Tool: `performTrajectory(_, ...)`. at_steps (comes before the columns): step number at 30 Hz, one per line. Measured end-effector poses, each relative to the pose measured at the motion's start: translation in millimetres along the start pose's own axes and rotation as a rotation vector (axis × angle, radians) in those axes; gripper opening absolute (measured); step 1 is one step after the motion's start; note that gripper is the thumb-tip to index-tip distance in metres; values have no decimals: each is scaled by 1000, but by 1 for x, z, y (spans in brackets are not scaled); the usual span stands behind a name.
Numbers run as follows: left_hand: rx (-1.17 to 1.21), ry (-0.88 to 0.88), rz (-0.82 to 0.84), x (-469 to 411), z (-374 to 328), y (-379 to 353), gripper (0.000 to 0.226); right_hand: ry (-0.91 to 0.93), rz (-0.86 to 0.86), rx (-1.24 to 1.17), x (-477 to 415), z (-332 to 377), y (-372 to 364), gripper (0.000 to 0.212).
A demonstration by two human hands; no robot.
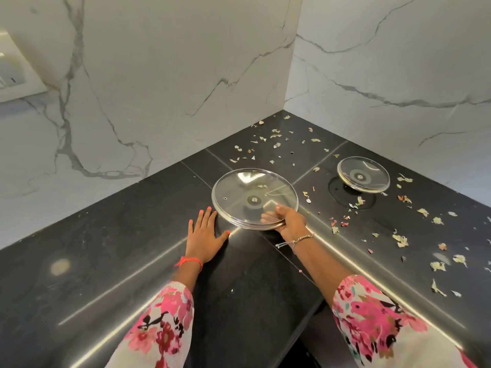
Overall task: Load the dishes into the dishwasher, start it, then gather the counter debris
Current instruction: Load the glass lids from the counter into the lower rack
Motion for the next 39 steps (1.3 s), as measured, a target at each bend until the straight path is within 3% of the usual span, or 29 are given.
performTrajectory(5, 203, 7, 58, 29, -11, 12, 68, 60, -30, -39, 44, 14, 39, 10)
performTrajectory(12, 133, -21, -69, 127, -38, 7, 63, 168, -59, -190, 123, 24, 103, 17)
performTrajectory(19, 147, -83, -175, 231, -64, -3, 60, 156, -39, -133, 210, 11, 186, 21)
performTrajectory(26, 163, -248, -233, 353, -77, -35, 75, 205, 33, -109, 301, -42, 293, 18)
performTrajectory(36, 191, -372, 81, 552, -69, -129, 89, 184, -230, -157, 457, -173, 483, 20)
performTrajectory(39, 136, -430, 175, 599, -74, -148, 80, 172, -329, -173, 500, -203, 530, 18)
Point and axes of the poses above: each hand's wrist, its own x-axis away from the middle knuckle, its own y-axis out of the back of the hand, z = x × y, the point moved 3 cm from there along -x, towards the middle knuckle, and after that the axes turned 12 degrees about -x, right-handed, at the moved point
